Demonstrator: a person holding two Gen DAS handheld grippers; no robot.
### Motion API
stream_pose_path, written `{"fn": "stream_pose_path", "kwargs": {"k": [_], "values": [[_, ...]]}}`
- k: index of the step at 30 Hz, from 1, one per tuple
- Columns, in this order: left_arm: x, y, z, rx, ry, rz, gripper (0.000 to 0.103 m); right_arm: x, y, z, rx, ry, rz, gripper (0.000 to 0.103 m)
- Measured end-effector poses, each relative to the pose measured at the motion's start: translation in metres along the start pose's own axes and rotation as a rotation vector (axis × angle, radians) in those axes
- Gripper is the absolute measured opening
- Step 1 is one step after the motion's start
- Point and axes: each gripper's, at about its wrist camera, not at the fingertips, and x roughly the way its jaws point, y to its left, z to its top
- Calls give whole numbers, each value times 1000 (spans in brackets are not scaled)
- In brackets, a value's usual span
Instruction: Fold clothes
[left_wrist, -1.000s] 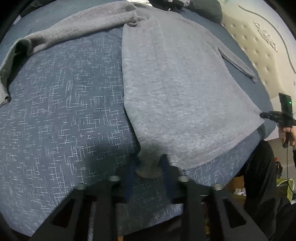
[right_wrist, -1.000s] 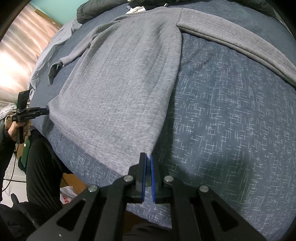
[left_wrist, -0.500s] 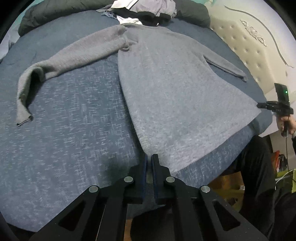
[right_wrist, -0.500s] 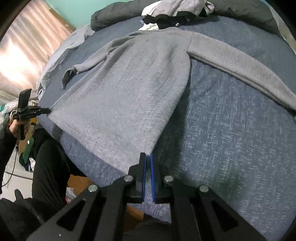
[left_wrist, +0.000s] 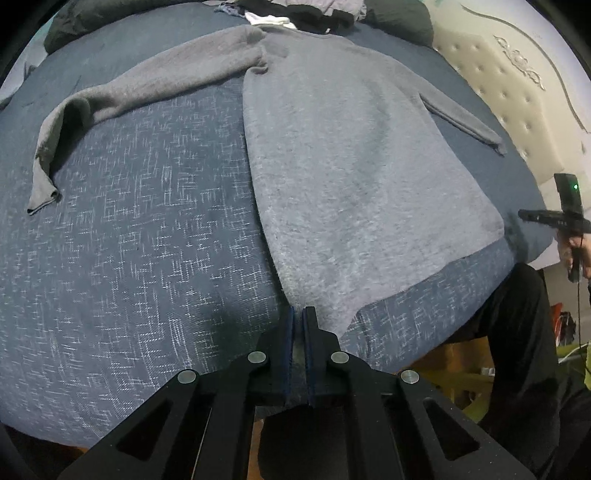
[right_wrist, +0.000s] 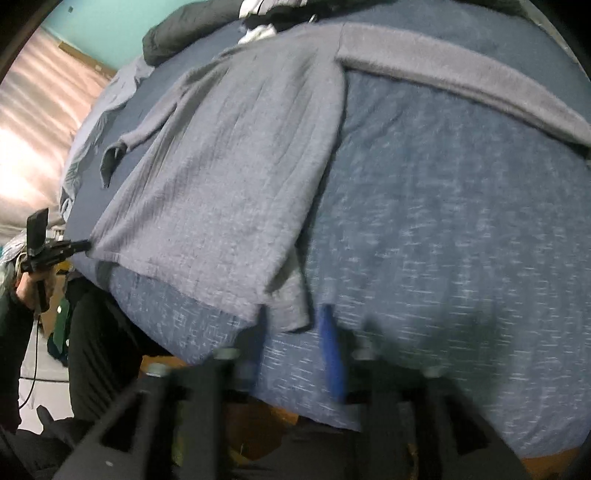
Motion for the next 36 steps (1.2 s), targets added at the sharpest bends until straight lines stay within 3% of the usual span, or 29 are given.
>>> {"fn": "stream_pose_path", "kwargs": {"k": [9, 11, 13, 23, 30, 36], "values": [[-2, 7, -2, -2, -7, -3, 5, 55, 26, 12, -129, 100, -75, 38], [-3, 7, -2, 0, -9, -3, 5, 58, 26, 10, -141, 104, -85, 13], [-4, 4, -1, 2, -11, -2, 5, 52, 24, 10, -125, 88, -69, 5], [-35, -10, 3, 22, -64, -21, 5, -33, 23, 6, 1, -93, 208, 4], [-22, -11, 0, -1, -32, -37, 5, 9, -20, -17, 121, -12, 79, 4], [9, -2, -7, -37, 21, -40, 6, 36, -33, -22, 138, 22, 33, 4]]}}
